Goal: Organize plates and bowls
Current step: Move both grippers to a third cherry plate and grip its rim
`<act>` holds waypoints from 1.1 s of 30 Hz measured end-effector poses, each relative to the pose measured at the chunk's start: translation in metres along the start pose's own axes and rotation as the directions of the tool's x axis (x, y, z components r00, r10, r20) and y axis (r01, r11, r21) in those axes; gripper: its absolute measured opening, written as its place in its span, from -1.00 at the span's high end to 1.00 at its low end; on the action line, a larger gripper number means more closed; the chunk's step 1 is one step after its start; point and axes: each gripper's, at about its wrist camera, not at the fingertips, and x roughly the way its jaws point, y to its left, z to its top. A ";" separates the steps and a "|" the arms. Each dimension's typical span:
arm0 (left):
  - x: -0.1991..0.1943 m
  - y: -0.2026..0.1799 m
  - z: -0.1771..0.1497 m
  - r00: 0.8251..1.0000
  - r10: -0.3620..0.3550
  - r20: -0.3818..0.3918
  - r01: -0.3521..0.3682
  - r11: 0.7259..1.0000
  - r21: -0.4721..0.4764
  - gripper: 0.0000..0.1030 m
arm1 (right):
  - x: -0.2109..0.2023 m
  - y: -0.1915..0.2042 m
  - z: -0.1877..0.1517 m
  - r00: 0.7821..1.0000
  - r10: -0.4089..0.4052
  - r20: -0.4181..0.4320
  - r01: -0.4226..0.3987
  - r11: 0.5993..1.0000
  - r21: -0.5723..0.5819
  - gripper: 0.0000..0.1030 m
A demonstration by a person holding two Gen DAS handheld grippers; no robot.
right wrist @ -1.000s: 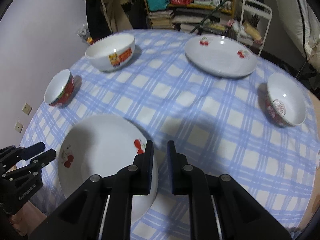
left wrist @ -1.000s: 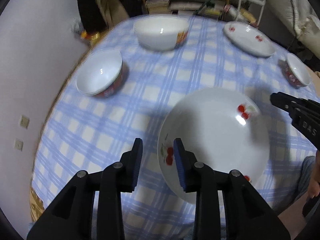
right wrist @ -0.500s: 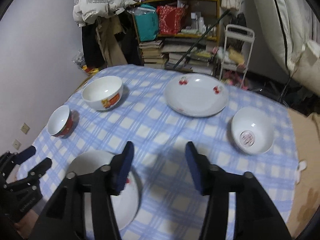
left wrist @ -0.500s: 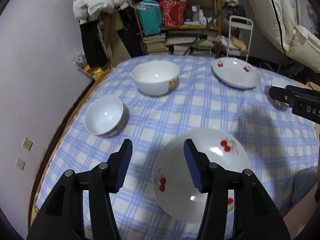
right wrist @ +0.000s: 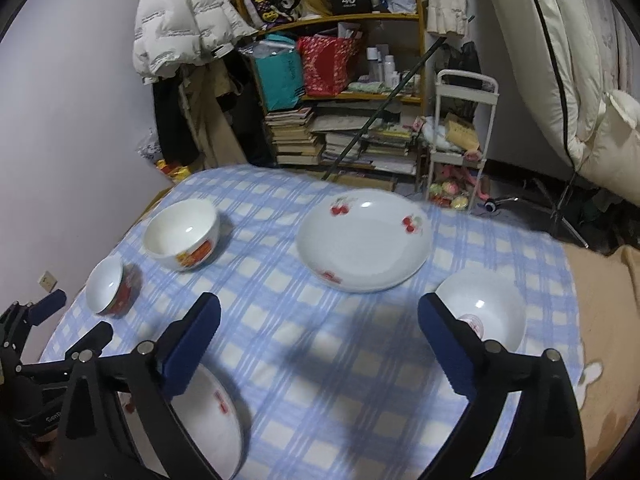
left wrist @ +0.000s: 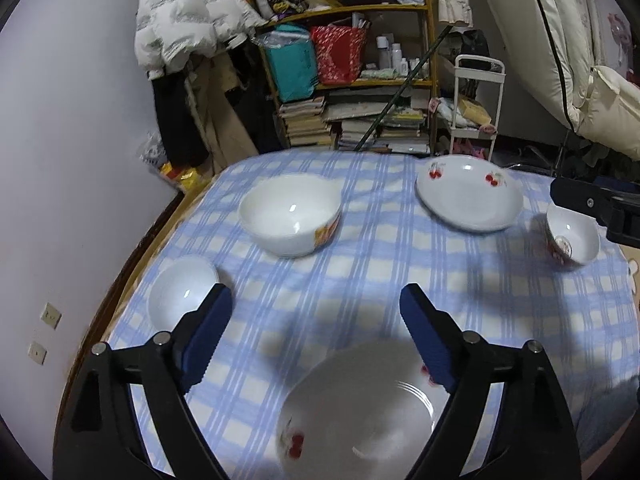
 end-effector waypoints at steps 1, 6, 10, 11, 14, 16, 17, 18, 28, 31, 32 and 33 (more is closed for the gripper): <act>0.006 -0.005 0.008 1.000 -0.005 0.003 0.005 1.000 0.004 -0.70 | 0.003 -0.004 0.006 1.000 -0.009 0.004 0.009 1.000 0.000 -1.00; 0.040 -0.022 0.042 1.000 -0.006 -0.031 0.006 1.000 -0.004 -0.71 | 0.021 -0.021 0.030 0.999 -0.033 0.021 0.034 0.999 -0.024 -1.00; 0.069 -0.034 0.064 0.998 -0.032 -0.048 0.031 0.999 -0.029 -0.71 | 0.041 -0.039 0.049 0.997 -0.071 0.039 0.073 0.996 -0.054 -1.00; 0.074 -0.036 0.068 0.998 -0.039 -0.052 0.037 0.999 -0.036 -0.71 | 0.048 -0.045 0.053 0.997 -0.076 0.032 0.078 0.996 -0.053 -1.00; 0.098 -0.049 0.084 0.996 -0.051 -0.078 0.048 0.998 -0.044 -0.71 | 0.066 -0.063 0.064 0.997 -0.077 -0.001 0.077 0.996 -0.035 -1.00; 0.113 -0.056 0.092 0.993 -0.057 -0.106 0.053 0.998 -0.039 -0.71 | 0.078 -0.073 0.070 0.996 -0.083 -0.026 0.083 0.996 -0.024 -1.00; 0.120 -0.060 0.094 0.990 -0.062 -0.124 0.059 0.998 -0.034 -0.71 | 0.084 -0.079 0.071 0.995 -0.088 -0.037 0.088 0.996 -0.021 -1.00; 0.128 -0.064 0.097 0.988 -0.066 -0.141 0.062 0.998 -0.034 -0.71 | 0.090 -0.084 0.073 0.995 -0.093 -0.046 0.093 0.996 -0.015 -1.00; 0.197 -0.095 0.112 0.939 -0.194 -0.283 0.177 0.981 -0.084 -0.71 | 0.146 -0.126 0.073 0.984 -0.009 -0.178 0.027 0.995 0.101 -0.82; 0.207 -0.096 0.114 0.936 -0.199 -0.291 0.178 0.979 -0.098 -0.71 | 0.158 -0.138 0.070 0.978 0.005 -0.208 0.023 0.991 0.132 -0.68; 0.212 -0.097 0.115 0.931 -0.208 -0.299 0.182 0.977 -0.111 -0.70 | 0.161 -0.142 0.069 0.976 0.013 -0.216 0.018 0.990 0.141 -0.59; 0.215 -0.098 0.116 0.929 -0.211 -0.305 0.182 0.976 -0.120 -0.67 | 0.166 -0.146 0.067 0.973 0.023 -0.231 0.013 0.988 0.152 -0.56</act>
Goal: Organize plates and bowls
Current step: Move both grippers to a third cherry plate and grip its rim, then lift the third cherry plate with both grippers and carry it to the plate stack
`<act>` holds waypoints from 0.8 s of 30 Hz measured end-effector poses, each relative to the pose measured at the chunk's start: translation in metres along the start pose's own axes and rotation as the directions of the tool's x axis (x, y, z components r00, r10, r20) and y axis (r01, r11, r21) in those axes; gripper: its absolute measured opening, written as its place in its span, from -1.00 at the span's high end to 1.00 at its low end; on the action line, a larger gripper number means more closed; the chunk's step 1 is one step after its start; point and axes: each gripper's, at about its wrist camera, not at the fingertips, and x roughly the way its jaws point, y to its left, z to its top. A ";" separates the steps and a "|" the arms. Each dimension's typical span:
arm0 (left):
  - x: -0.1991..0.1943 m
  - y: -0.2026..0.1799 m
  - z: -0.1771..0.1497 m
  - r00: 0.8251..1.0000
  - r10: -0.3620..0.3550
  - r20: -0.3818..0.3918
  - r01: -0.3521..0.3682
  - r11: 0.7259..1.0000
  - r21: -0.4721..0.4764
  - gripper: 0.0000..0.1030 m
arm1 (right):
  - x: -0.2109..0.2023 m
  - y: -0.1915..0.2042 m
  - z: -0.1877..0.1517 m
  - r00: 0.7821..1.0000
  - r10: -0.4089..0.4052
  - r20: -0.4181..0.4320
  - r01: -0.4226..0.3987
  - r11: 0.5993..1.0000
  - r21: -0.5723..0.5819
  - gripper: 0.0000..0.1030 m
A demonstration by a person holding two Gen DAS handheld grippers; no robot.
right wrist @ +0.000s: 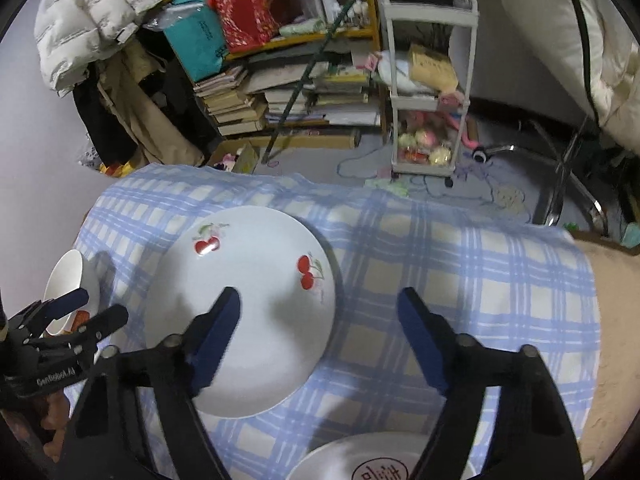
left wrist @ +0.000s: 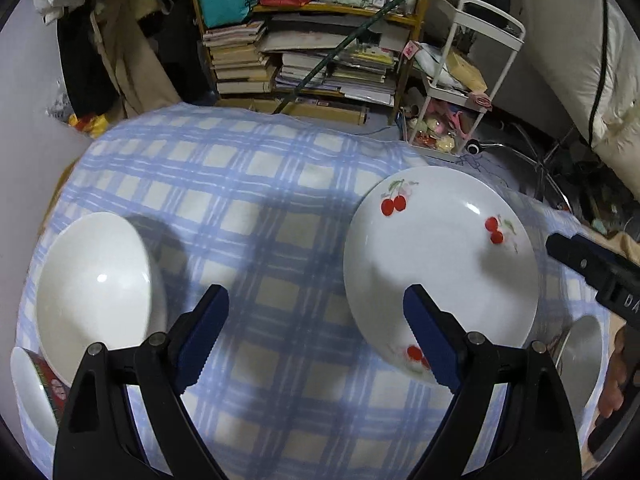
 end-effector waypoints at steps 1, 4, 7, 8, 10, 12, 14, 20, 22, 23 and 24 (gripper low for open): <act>0.004 0.001 0.001 1.000 -0.016 -0.014 0.016 1.000 -0.012 -0.57 | 0.005 -0.004 -0.001 1.000 0.007 -0.015 -0.007 1.000 0.014 -0.54; 0.016 0.002 0.004 0.999 -0.022 -0.046 0.020 0.999 -0.032 -0.40 | 0.017 -0.011 0.001 0.999 -0.009 -0.054 0.010 1.000 0.029 -0.52; 0.028 0.000 0.004 0.996 -0.035 -0.082 0.033 0.999 -0.026 -0.21 | 0.031 -0.015 0.005 0.995 0.005 -0.104 0.000 0.999 0.045 -0.33; 0.032 -0.001 0.004 0.995 -0.040 -0.093 0.039 0.999 -0.021 -0.12 | 0.034 -0.015 0.006 0.994 0.010 -0.110 -0.004 0.999 0.050 -0.31; 0.040 -0.005 0.002 0.992 -0.043 -0.115 0.043 0.999 -0.006 0.01 | 0.040 -0.017 0.008 0.993 0.005 -0.120 0.002 0.998 0.055 -0.27; 0.047 -0.008 0.001 0.990 -0.052 -0.134 0.053 0.999 0.004 0.20 | 0.046 -0.017 0.009 0.990 0.018 -0.138 -0.009 0.998 0.066 -0.18; 0.051 -0.012 -0.001 0.990 -0.048 -0.136 0.051 0.998 0.021 0.33 | 0.053 -0.018 0.009 0.986 0.038 -0.160 -0.026 0.997 0.079 0.10; 0.056 -0.020 0.005 0.986 -0.086 -0.140 0.097 0.993 0.070 0.64 | 0.065 -0.011 0.007 0.981 0.062 -0.186 -0.049 0.996 0.071 0.72; 0.057 -0.021 0.006 0.986 -0.083 -0.144 0.095 0.992 0.081 0.64 | 0.065 -0.009 0.008 0.982 0.056 -0.181 -0.044 0.997 0.067 0.72; 0.057 -0.020 0.007 0.985 -0.091 -0.149 0.103 0.992 0.077 0.65 | 0.065 -0.008 0.007 0.983 0.052 -0.175 -0.041 0.997 0.065 0.71; 0.057 -0.018 0.007 0.984 -0.095 -0.153 0.108 0.991 0.077 0.66 | 0.064 -0.008 0.007 0.984 0.055 -0.171 -0.044 0.997 0.069 0.72</act>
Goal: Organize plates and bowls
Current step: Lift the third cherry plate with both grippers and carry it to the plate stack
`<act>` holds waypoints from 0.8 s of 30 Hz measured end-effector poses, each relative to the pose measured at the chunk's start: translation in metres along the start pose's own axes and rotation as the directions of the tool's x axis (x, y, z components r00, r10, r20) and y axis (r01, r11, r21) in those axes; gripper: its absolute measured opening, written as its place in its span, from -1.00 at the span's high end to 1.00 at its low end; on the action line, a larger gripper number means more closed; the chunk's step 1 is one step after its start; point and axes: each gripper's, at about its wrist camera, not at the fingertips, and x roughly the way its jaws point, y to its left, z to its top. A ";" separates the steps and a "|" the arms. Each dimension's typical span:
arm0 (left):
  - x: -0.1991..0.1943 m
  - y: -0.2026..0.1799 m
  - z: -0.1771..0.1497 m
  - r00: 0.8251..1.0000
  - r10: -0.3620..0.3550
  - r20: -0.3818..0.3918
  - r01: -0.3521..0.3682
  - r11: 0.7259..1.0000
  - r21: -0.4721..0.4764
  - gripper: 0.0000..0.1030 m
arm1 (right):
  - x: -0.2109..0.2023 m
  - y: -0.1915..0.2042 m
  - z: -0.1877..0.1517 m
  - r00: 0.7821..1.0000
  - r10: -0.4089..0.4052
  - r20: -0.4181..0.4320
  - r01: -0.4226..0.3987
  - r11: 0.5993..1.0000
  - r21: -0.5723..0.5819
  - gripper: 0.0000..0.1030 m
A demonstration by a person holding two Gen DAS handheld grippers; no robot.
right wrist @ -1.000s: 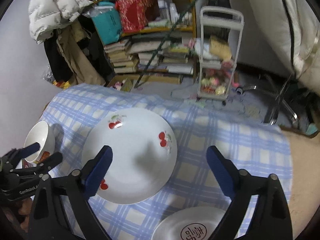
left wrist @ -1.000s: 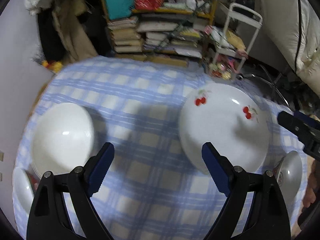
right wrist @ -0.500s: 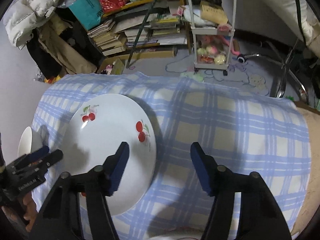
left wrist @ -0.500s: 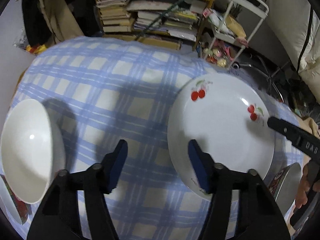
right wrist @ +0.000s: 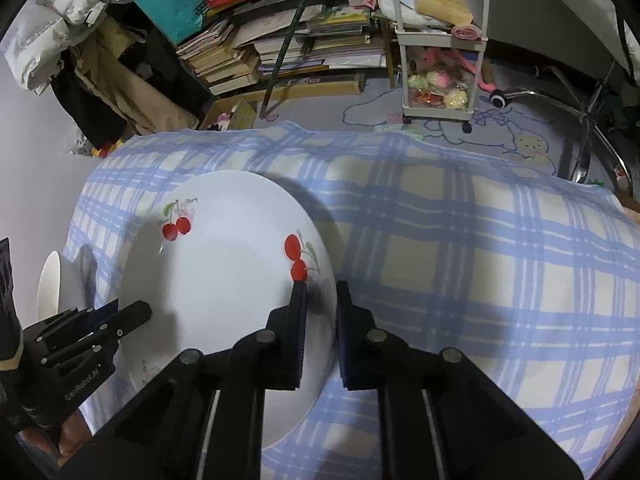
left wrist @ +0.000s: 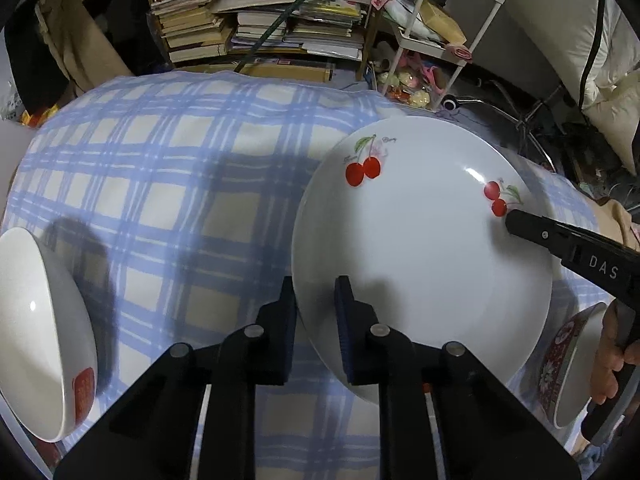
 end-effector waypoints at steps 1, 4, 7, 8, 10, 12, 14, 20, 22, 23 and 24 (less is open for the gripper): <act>-0.002 0.000 -0.001 1.000 0.002 -0.002 -0.002 1.000 0.005 0.66 | -0.001 -0.001 -0.001 1.000 0.006 0.002 -0.007 1.000 0.011 0.72; -0.009 -0.003 -0.004 0.999 0.034 0.004 -0.034 0.999 0.038 0.66 | -0.007 -0.001 -0.003 1.000 0.031 0.006 -0.031 0.999 0.035 0.75; -0.018 -0.001 -0.010 0.999 0.042 0.000 -0.042 0.999 0.030 0.66 | -0.012 0.007 -0.007 1.000 0.022 0.000 -0.022 1.000 0.017 0.75; -0.023 0.002 -0.013 0.999 0.043 0.001 -0.043 0.999 0.025 0.66 | -0.015 0.010 -0.009 1.000 0.025 0.001 -0.025 1.000 0.015 0.75; -0.031 0.005 -0.017 0.999 0.041 0.010 -0.041 0.999 0.018 0.66 | -0.019 0.016 -0.012 1.000 0.027 0.004 -0.027 1.000 0.007 0.75; -0.040 0.010 -0.022 0.999 0.038 0.021 -0.039 0.999 0.016 0.66 | -0.026 0.024 -0.017 0.999 0.032 0.013 -0.032 0.999 -0.004 0.75; -0.052 0.014 -0.028 0.999 0.032 0.038 -0.033 0.999 0.016 0.66 | -0.031 0.029 -0.021 0.999 0.040 0.020 -0.040 0.999 -0.004 0.75; -0.090 0.026 -0.047 0.996 0.026 0.084 -0.026 1.000 -0.003 0.66 | -0.051 0.044 -0.036 0.996 0.081 0.048 -0.082 0.997 0.009 0.75; -0.101 0.030 -0.056 0.995 0.024 0.093 -0.023 1.000 -0.007 0.66 | -0.062 0.054 -0.043 0.995 0.079 0.058 -0.079 0.997 -0.006 0.75; -0.105 0.033 -0.060 0.995 0.027 0.095 -0.027 1.000 -0.008 0.66 | -0.065 0.058 -0.045 0.995 0.077 0.060 -0.076 0.997 -0.012 0.75; -0.109 0.034 -0.065 0.995 0.032 0.097 -0.031 0.999 -0.006 0.66 | -0.070 0.063 -0.049 0.995 0.078 0.064 -0.077 0.997 -0.021 0.75</act>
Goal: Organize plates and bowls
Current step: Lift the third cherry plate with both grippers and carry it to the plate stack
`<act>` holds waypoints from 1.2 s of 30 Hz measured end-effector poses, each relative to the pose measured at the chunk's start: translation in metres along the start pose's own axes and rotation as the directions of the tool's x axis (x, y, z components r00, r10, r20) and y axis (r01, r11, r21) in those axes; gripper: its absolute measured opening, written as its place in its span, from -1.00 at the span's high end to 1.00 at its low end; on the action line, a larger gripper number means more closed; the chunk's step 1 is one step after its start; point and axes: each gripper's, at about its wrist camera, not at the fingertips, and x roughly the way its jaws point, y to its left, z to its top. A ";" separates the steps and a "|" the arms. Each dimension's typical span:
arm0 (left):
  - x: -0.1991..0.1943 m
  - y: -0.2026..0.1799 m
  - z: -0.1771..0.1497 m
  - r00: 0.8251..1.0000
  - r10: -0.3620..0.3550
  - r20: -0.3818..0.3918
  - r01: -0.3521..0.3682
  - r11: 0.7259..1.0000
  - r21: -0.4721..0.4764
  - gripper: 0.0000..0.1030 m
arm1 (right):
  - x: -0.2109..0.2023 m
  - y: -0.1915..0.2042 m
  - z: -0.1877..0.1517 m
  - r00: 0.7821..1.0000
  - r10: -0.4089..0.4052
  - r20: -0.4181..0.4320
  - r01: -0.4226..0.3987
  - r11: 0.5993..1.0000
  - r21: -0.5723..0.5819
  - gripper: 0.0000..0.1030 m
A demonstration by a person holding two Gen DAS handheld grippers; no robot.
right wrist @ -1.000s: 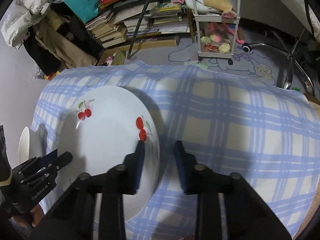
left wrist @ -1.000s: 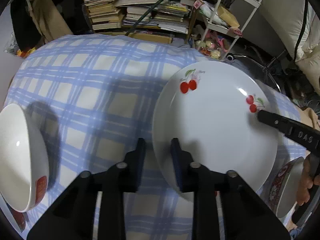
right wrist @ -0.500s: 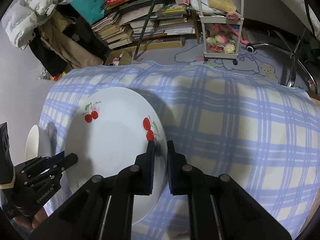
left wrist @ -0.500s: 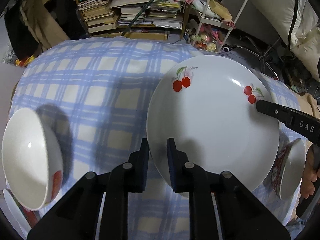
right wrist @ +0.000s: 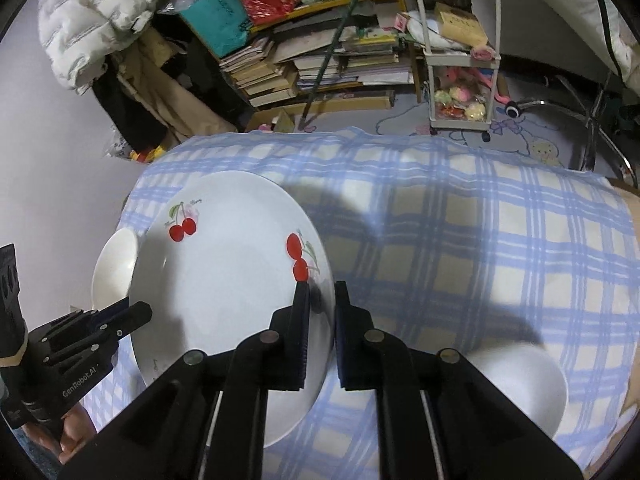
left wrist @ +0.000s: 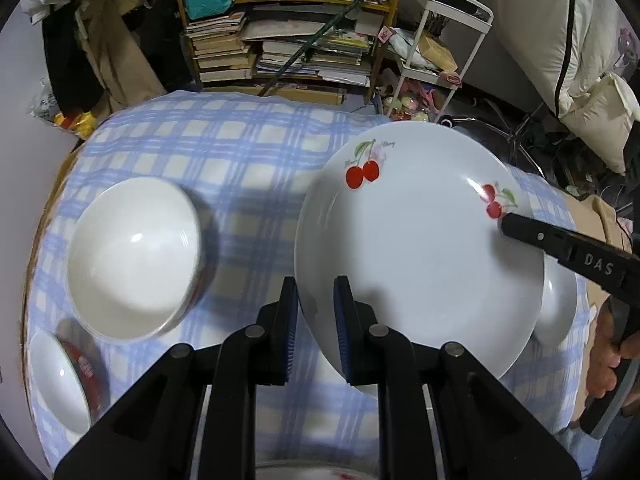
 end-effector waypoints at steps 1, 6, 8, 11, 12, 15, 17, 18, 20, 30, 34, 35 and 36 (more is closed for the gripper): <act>-0.005 0.002 -0.005 1.000 0.001 0.005 -0.001 1.000 0.000 0.66 | -0.003 0.004 -0.002 1.000 0.002 0.002 -0.002 1.000 -0.008 0.75; -0.034 0.014 -0.028 1.000 0.001 0.024 -0.001 1.000 -0.009 0.66 | -0.020 0.026 -0.022 1.000 0.006 0.016 -0.005 1.000 -0.030 0.75; -0.043 0.018 -0.036 1.000 0.002 0.031 -0.002 1.000 -0.013 0.66 | -0.023 0.030 -0.030 1.000 0.011 0.016 -0.010 0.999 -0.033 0.75; -0.058 0.022 -0.052 0.999 0.016 0.041 -0.016 1.000 -0.002 0.66 | -0.029 0.038 -0.043 0.999 0.028 0.020 -0.028 0.999 -0.020 0.75; -0.061 0.023 -0.056 0.999 0.021 0.043 -0.021 1.000 -0.002 0.66 | -0.031 0.042 -0.049 0.999 0.035 0.019 -0.034 0.999 -0.017 0.75; -0.074 0.029 -0.074 0.998 0.030 0.051 -0.030 1.000 -0.007 0.66 | -0.036 0.051 -0.063 0.999 0.044 0.023 -0.044 0.999 -0.017 0.75; -0.080 0.033 -0.084 0.998 0.033 0.054 -0.033 0.999 -0.008 0.66 | -0.038 0.057 -0.070 0.998 0.053 0.024 -0.052 0.998 -0.023 0.75; -0.082 0.034 -0.089 0.998 0.038 0.054 -0.037 0.999 -0.007 0.66 | -0.038 0.061 -0.074 0.998 0.056 0.021 -0.055 0.998 -0.032 0.75; -0.085 0.038 -0.102 0.997 0.055 0.054 -0.055 0.998 0.006 0.66 | -0.038 0.067 -0.080 0.998 0.066 0.014 -0.066 0.997 -0.042 0.75; -0.089 0.063 -0.154 0.998 0.059 0.014 -0.058 0.996 -0.071 0.66 | -0.041 0.101 -0.121 0.997 0.076 0.005 -0.075 0.992 -0.096 0.75; -0.092 0.073 -0.170 0.999 0.053 0.006 -0.052 0.992 -0.112 0.66 | -0.038 0.110 -0.138 0.997 0.071 -0.006 -0.071 0.991 -0.111 0.75; -0.092 0.076 -0.173 0.999 0.053 0.005 -0.052 0.991 -0.121 0.66 | -0.036 0.111 -0.141 0.997 0.071 -0.015 -0.072 0.991 -0.115 0.75; -0.092 0.079 -0.177 0.999 0.054 0.000 -0.054 0.989 -0.136 0.66 | -0.035 0.111 -0.145 0.997 0.072 -0.020 -0.073 0.991 -0.116 0.75</act>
